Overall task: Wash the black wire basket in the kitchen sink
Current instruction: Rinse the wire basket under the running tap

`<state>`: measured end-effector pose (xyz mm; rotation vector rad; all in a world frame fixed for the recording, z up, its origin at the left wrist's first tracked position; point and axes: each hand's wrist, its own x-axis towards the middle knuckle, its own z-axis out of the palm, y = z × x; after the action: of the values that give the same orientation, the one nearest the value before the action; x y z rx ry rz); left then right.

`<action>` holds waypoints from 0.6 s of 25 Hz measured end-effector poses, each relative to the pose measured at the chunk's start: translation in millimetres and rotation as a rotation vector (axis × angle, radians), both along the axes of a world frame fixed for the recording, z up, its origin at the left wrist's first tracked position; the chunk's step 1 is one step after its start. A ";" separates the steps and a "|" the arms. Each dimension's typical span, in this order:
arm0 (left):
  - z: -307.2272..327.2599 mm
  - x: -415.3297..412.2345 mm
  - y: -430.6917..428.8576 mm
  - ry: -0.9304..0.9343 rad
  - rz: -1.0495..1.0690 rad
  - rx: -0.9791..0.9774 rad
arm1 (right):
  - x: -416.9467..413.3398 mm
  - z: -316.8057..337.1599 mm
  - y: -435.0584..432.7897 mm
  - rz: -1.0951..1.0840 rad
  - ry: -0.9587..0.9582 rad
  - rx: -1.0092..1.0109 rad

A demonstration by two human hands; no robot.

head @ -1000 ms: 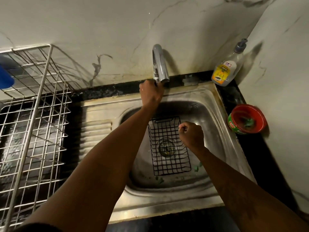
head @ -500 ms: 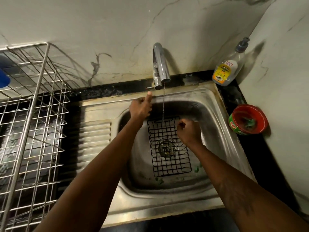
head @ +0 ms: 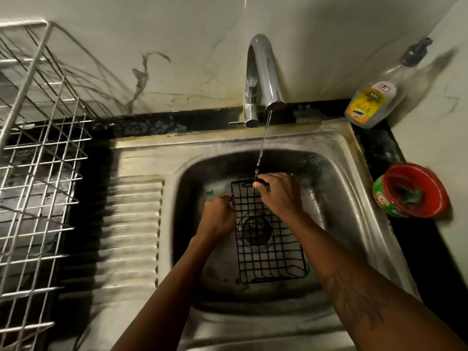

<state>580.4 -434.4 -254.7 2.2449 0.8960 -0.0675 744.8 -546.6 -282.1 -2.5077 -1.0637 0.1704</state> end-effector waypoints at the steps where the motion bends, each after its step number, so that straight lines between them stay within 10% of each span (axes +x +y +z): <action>1: 1.4 -0.3 -2.2 -0.021 0.009 0.002 | 1.3 -5.3 0.6 -0.017 0.021 0.002; 15: -18.6 24.8 -2.1 0.030 -0.115 -0.005 | 19.4 -21.3 3.2 0.075 -0.035 0.117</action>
<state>605.2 -436.4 -273.3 2.2949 0.7802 -0.1561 764.2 -543.4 -303.4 -2.3766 -1.1487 0.0833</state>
